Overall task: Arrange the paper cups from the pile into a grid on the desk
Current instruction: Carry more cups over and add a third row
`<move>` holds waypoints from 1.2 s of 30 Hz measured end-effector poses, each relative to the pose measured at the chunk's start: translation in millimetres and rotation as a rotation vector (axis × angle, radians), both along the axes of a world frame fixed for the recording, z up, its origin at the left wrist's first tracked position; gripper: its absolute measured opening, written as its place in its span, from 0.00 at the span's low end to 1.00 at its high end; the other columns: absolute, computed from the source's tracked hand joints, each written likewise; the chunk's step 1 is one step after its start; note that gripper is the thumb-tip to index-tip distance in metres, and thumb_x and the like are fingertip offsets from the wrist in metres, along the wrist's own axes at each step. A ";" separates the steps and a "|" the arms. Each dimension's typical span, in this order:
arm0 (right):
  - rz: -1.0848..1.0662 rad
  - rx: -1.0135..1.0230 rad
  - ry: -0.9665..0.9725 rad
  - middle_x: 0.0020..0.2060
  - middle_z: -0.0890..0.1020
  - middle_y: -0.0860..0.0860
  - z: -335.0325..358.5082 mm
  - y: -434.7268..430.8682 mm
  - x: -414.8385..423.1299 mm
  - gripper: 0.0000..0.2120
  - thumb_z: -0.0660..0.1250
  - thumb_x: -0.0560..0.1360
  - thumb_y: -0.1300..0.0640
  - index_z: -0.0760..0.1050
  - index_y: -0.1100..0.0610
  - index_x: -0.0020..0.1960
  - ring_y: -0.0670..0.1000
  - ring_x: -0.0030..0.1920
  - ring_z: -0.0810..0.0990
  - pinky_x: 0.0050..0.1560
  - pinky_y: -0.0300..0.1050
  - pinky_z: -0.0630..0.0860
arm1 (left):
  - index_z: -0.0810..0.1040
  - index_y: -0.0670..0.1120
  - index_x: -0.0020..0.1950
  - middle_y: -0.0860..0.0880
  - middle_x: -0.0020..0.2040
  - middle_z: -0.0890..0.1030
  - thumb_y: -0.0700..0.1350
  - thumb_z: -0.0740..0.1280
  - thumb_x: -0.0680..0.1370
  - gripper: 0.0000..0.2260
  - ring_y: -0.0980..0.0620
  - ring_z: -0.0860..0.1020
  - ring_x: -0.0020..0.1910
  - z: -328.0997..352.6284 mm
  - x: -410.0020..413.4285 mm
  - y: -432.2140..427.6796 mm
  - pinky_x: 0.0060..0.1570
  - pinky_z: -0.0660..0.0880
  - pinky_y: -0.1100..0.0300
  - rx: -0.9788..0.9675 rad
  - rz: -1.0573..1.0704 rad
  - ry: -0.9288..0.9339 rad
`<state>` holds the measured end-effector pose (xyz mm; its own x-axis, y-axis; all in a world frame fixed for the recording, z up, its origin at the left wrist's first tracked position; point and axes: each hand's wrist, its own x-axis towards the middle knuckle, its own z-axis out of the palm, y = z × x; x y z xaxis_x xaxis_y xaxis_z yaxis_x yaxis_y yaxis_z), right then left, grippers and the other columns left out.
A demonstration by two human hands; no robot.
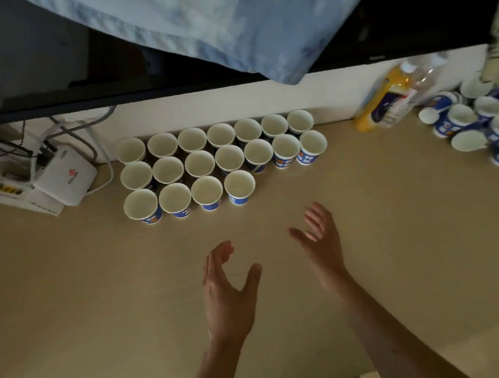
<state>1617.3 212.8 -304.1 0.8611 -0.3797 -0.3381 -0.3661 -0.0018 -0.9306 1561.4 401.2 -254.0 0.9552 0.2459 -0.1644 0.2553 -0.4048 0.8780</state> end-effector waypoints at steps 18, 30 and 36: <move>-0.228 0.097 -0.235 0.54 0.84 0.62 103.2 -220.8 -126.9 0.14 0.72 0.73 0.71 0.78 0.67 0.59 0.37 0.46 0.83 0.47 0.30 0.76 | 0.76 0.51 0.62 0.57 0.57 0.80 0.44 0.76 0.74 0.18 0.60 0.78 0.57 84.9 -83.2 -241.3 0.54 0.76 0.56 -0.133 -0.187 -0.221; -0.346 0.149 -0.292 0.51 0.84 0.58 137.3 -393.8 -208.4 0.14 0.73 0.73 0.71 0.79 0.67 0.57 0.39 0.45 0.83 0.47 0.30 0.76 | 0.76 0.50 0.59 0.54 0.55 0.82 0.40 0.75 0.75 0.15 0.54 0.80 0.56 108.2 -139.5 -407.8 0.50 0.74 0.59 -0.211 -0.248 -0.276; -0.358 0.137 -0.248 0.52 0.84 0.59 118.2 -449.1 -211.5 0.14 0.73 0.73 0.69 0.79 0.67 0.58 0.37 0.44 0.83 0.49 0.33 0.78 | 0.77 0.49 0.59 0.55 0.55 0.82 0.40 0.75 0.75 0.15 0.58 0.80 0.55 103.8 -126.3 -463.3 0.51 0.75 0.59 -0.203 -0.319 -0.241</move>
